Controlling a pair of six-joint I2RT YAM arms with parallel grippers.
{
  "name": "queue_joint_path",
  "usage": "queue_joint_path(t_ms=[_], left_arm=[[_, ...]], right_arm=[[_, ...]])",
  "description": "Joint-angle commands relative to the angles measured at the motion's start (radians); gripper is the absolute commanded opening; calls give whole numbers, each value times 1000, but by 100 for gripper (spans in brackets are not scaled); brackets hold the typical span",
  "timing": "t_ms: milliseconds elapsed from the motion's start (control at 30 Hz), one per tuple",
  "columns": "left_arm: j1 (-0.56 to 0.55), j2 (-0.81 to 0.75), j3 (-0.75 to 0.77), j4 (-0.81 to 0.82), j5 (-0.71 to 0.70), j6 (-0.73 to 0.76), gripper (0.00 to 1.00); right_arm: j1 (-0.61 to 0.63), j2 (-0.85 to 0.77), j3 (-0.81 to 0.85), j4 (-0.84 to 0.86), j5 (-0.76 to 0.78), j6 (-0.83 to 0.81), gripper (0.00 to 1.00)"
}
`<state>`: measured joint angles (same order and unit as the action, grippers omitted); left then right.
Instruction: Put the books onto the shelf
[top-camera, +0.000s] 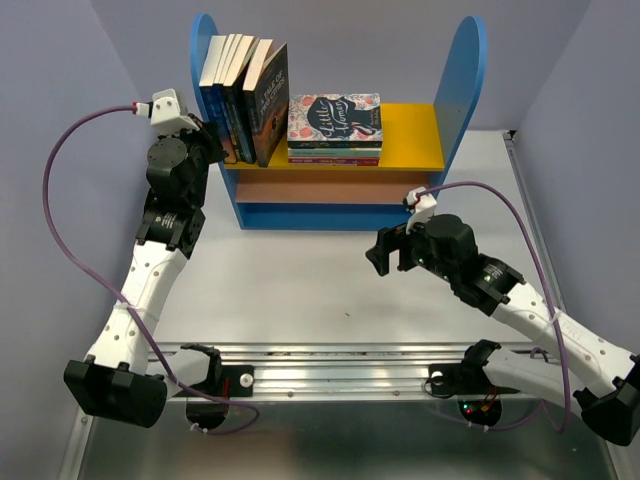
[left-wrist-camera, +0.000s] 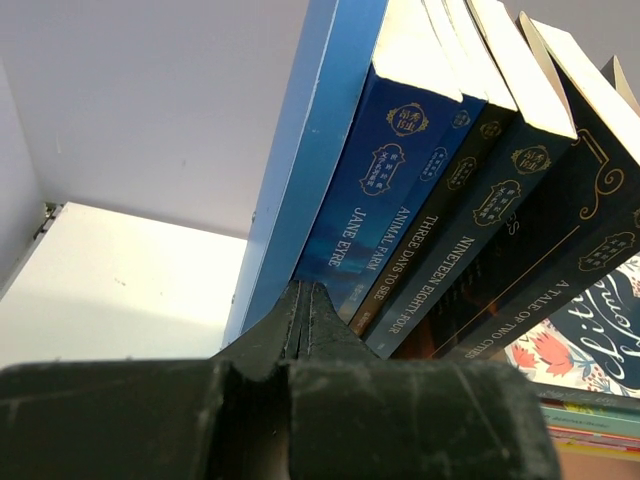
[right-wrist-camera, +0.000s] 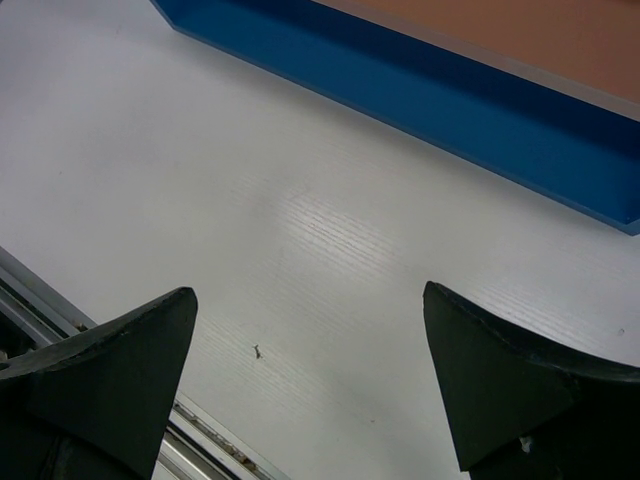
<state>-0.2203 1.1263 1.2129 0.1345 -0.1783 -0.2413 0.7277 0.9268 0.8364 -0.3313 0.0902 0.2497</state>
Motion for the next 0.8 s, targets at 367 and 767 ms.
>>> queue_joint_path(t_ms=[367,767], left_arm=[[7,12,63,71,-9,42,0],[7,13,68,77,-26,40,0]], right_arm=[[1,-16,6,21,22,-18,100],[1,-19,4,23,19,-17,100]])
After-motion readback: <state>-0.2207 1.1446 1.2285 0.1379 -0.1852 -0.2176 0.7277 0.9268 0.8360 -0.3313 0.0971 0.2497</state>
